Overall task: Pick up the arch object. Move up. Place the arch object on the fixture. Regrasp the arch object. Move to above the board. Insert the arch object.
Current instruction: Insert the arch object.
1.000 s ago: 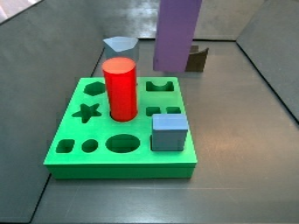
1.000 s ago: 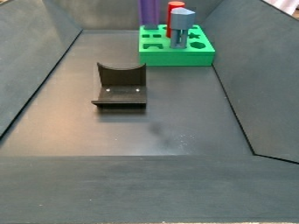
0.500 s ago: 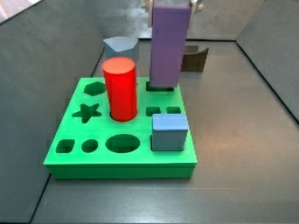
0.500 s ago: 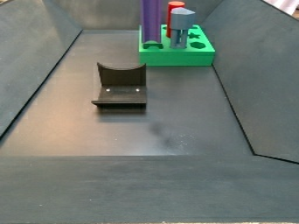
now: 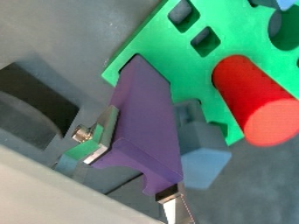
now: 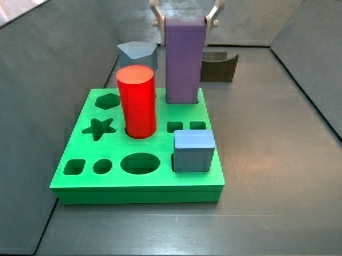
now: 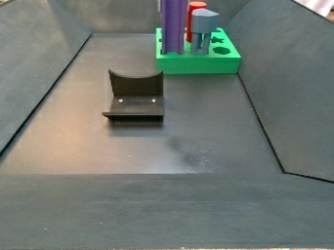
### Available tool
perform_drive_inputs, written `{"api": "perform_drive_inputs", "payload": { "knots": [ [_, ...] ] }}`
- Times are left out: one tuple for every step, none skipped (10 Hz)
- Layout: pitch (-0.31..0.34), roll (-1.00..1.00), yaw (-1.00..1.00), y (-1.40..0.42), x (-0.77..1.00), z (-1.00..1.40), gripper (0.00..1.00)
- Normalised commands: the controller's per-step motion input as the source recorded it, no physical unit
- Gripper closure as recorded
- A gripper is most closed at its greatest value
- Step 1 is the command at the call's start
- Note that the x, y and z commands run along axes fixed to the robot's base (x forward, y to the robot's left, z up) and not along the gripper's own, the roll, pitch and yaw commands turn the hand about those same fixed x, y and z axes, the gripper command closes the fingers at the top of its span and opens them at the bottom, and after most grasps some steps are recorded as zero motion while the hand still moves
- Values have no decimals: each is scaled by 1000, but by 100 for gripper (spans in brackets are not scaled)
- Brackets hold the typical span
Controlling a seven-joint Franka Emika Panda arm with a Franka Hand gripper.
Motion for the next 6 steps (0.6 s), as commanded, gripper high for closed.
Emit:
{"api": "perform_drive_inputs", "payload": {
  "knots": [
    [-46, 0, 0, -166, 283, -791, 100],
    [-106, 66, 0, -160, 226, -989, 100],
    [-77, 56, 0, -60, 211, -889, 100],
    [-17, 0, 0, 0, 157, -517, 100],
    [0, -64, -20, 37, 31, -14, 100],
    [0, 0, 0, 0, 0, 0, 100]
  ]
}}
